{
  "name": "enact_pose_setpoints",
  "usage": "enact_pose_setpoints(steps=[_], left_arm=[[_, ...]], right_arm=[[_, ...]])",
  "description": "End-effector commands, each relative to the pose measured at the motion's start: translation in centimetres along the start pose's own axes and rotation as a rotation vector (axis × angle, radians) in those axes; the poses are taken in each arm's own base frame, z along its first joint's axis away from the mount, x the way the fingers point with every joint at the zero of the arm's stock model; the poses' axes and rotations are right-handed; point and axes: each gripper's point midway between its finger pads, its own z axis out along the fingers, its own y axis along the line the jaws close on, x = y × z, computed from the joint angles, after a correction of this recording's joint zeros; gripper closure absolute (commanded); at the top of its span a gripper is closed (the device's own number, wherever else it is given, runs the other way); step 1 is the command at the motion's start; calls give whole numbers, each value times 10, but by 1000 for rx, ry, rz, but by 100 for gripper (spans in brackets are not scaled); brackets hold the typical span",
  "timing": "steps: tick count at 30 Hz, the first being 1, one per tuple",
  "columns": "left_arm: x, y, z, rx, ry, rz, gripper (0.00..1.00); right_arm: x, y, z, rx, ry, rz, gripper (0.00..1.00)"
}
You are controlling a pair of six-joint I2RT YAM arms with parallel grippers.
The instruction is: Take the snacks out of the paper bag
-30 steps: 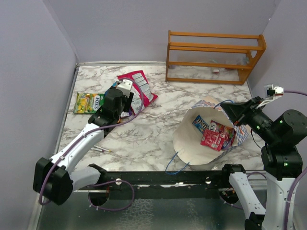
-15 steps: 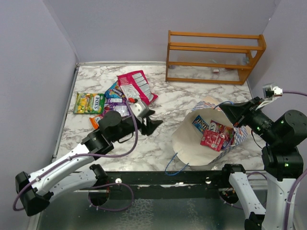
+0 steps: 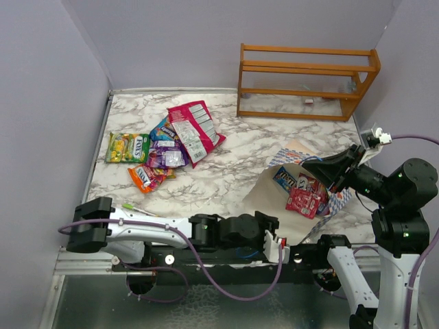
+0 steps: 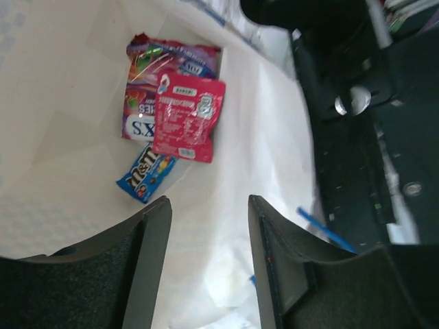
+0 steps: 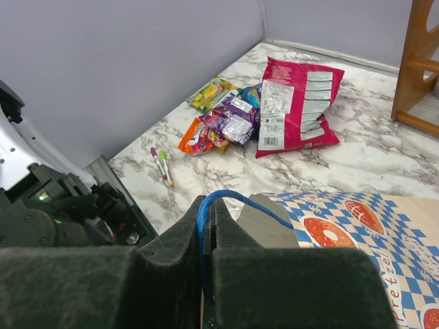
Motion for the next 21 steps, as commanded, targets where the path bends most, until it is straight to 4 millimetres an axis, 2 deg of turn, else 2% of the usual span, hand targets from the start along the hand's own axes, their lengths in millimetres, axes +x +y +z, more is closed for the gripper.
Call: enact_pose_setpoints(steps=[1,5,10,18,21], left_arm=[[-10,40,16,-58,-17,124,51],[-3,45,39,-12,-31,97,55],[16,44,71,15,4,89,55],[43,48,119,-49,79,-1,52],[59,52,134,-91,118,-56,52]], right_arm=[[-8,16,-2,-70,-20,-47,98],[-10,16,-3,-63,-26,-54,98],[-12,18,-3,-68,-29,-53,98],[-13,19,-4,-64,-33,-51,98],[-13,18,-4,-62,-33,-47,98]])
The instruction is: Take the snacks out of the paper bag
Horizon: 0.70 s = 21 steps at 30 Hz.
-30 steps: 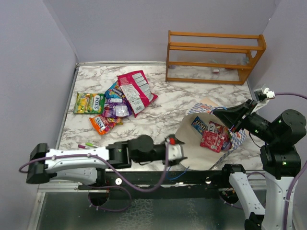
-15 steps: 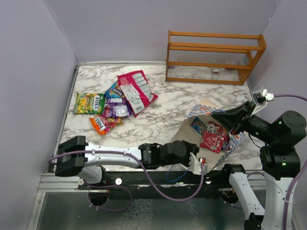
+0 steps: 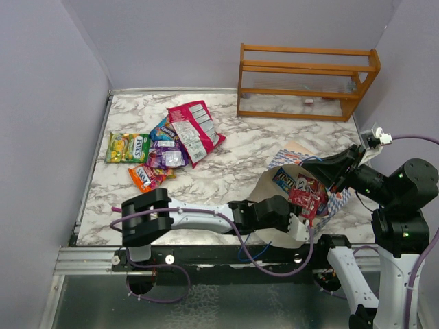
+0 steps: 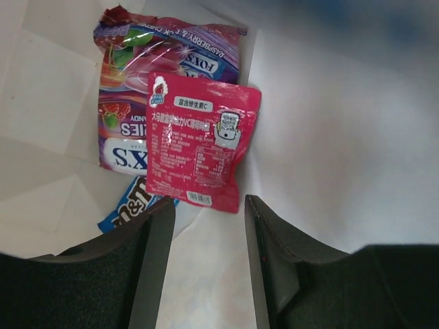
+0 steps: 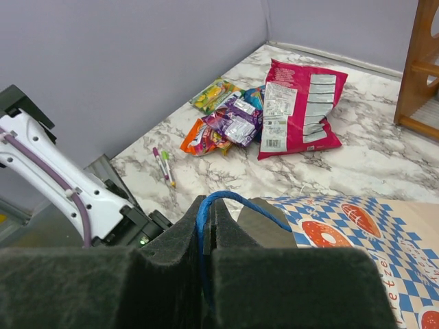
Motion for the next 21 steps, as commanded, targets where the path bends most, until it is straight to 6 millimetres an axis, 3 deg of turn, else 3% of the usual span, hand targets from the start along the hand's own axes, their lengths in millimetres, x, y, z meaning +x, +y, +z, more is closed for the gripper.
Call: enact_pose_setpoints(steps=[1,12,18,21], left_arm=[[2,20,23,-90,-4,-108,52],[25,33,42,-91,-75,-324,49],[11,35,17,-87,-175,-339,45],[16,32,20,-72,-152,-363,43]], right_arm=[[-12,13,-3,-34,-31,-41,98],[-14,14,-3,-36,-32,-38,98],[-16,14,-4,-27,-35,-44,98],[-15,13,-3,-32,-34,-38,98]])
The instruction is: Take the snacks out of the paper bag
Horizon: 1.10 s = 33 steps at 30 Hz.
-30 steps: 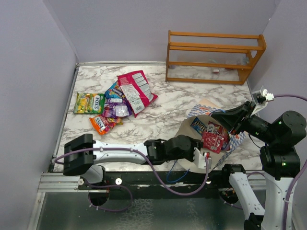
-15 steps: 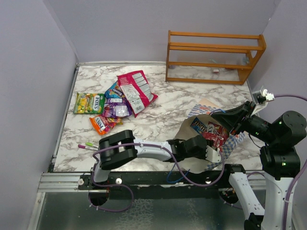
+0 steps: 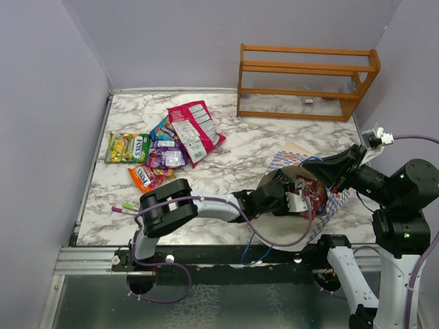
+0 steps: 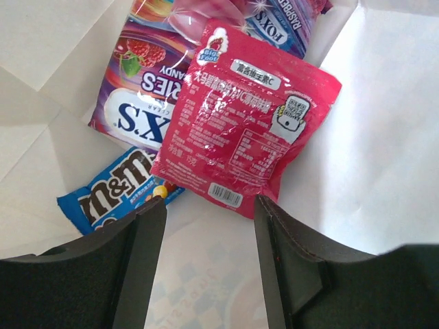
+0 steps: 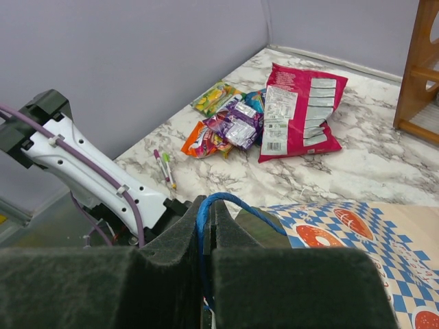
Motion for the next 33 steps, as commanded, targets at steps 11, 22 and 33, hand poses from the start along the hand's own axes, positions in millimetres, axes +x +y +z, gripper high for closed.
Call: enact_pose_setpoints(steps=[11,22,33], left_arm=[[-19,-4,32,37,-25,-77,19],[27,-10,30,4,98,-86,28],[-14,13,7,-62,10,-97,84]], right_arm=[[-12,11,-3,-23,-29,-41,98],[-13,7,-3,1,-33,-47,98],[-15,3,-4,29,-37,-49,98]])
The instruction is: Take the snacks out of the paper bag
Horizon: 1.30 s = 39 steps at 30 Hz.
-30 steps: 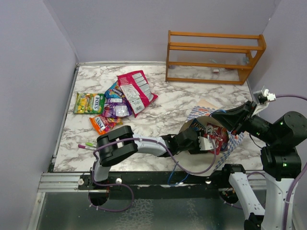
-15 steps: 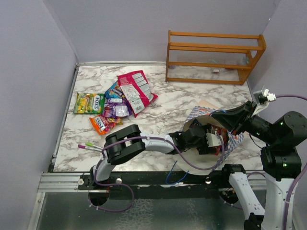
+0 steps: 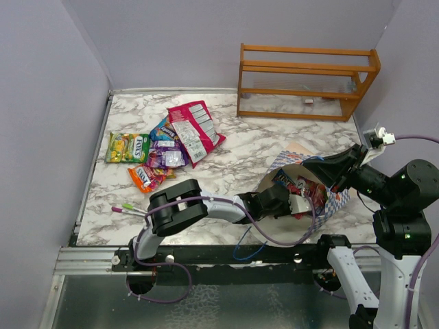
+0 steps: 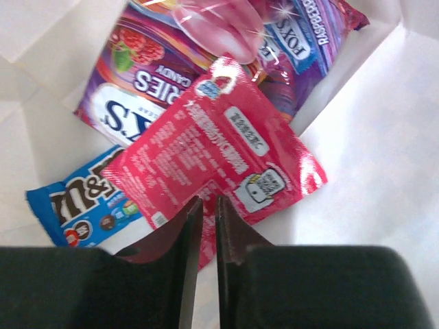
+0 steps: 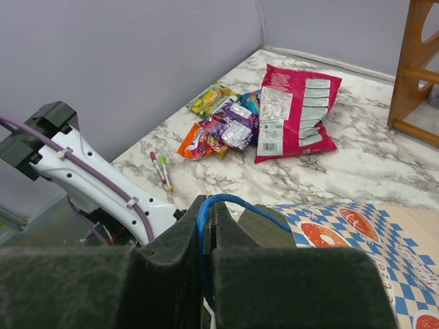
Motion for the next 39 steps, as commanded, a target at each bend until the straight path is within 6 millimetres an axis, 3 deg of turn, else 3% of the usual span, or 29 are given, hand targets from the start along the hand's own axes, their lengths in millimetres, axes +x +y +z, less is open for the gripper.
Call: enact_pose_setpoints(steps=[1,4,9,14,18,20,22,31,34,39], left_arm=[[-34,19,-19,-61,-57,-14,88],[-47,22,-30,-70,-90,-28,99],[-60,21,-47,-47,-112,-46,99],[-48,16,-32,-31,-41,-82,61],[-32,12,-12,-31,2,-104,48],[-22,12,-1,-42,48,-103,30],[-12,13,6,-54,84,-100,24],[24,13,15,-109,156,-130,23],[30,22,21,-157,175,-123,32],[24,34,29,-153,146,-122,54]], right_arm=[[-13,5,-4,18,-31,-48,98],[-13,5,-5,25,-31,-51,98],[-12,3,-4,30,-31,-48,98],[-15,5,-4,21,-36,-47,98],[-16,7,-5,22,-37,-50,98],[-17,7,-6,24,-38,-51,98],[-19,8,-6,25,-39,-53,98],[-14,2,-4,35,-39,-41,98],[-15,-1,-3,48,-44,-41,98],[-18,-7,-5,99,-55,-49,98]])
